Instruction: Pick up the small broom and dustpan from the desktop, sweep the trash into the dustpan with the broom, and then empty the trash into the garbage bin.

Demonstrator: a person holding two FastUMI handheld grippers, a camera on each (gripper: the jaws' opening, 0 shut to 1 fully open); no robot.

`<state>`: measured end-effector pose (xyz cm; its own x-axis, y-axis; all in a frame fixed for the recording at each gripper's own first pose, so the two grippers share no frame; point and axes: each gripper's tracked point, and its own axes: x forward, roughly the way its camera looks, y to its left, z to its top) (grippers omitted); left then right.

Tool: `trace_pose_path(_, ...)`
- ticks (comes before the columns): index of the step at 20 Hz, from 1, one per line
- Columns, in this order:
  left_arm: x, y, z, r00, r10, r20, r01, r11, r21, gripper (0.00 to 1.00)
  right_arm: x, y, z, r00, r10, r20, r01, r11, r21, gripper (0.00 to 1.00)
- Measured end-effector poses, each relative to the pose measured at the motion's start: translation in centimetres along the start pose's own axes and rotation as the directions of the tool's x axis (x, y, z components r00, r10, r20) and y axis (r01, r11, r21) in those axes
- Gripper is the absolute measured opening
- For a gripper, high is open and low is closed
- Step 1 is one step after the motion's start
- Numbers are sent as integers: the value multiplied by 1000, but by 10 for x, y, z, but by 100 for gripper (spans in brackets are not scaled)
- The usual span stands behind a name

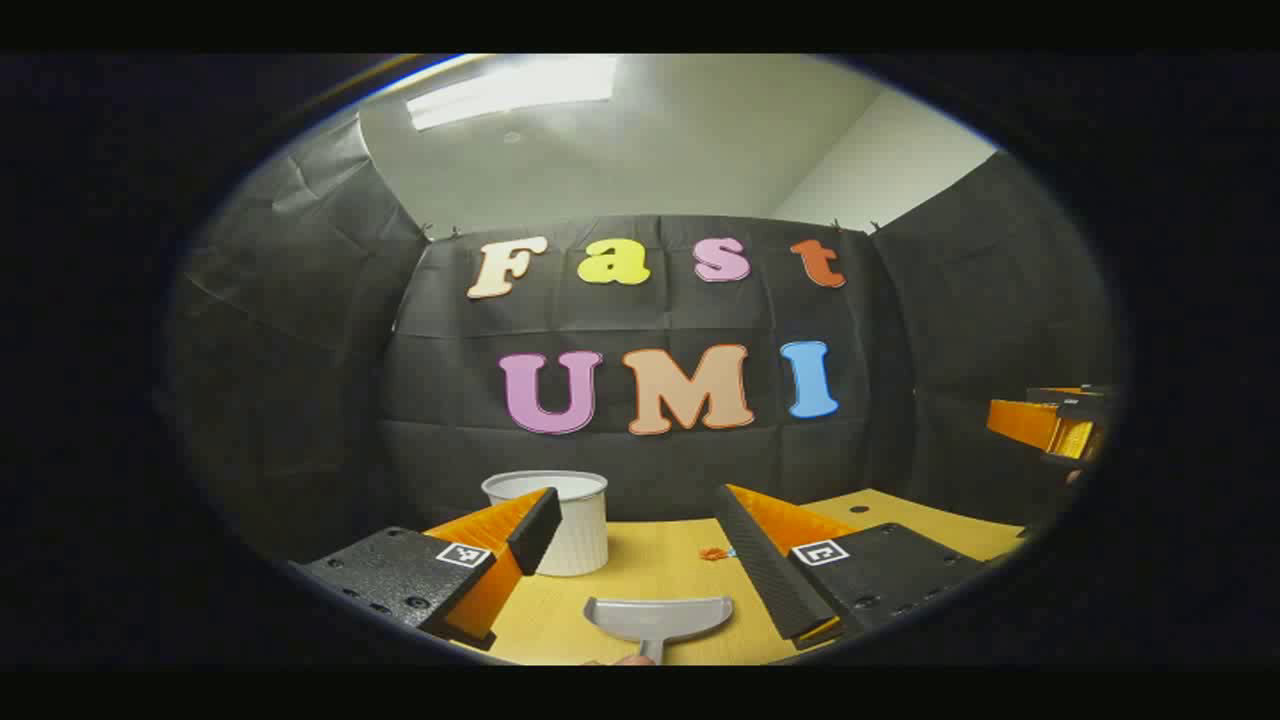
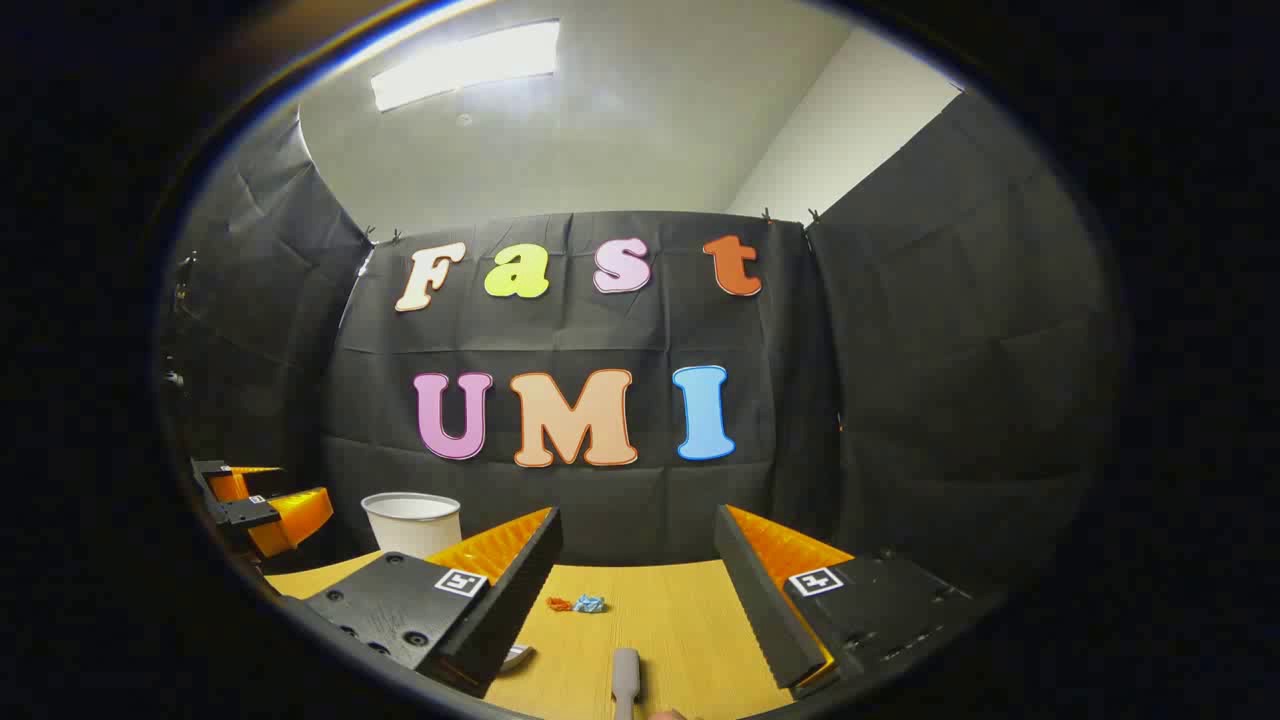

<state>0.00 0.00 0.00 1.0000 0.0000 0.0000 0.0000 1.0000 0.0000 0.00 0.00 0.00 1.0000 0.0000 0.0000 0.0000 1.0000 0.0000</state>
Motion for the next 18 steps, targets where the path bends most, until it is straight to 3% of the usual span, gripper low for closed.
trace_pose_path(18, -5, 7, -7, 1000, 21, -20, -21, 1000, 6, 93, 0, 9, -4, 1000, 15, -21, -15, 1000, -2, 92)
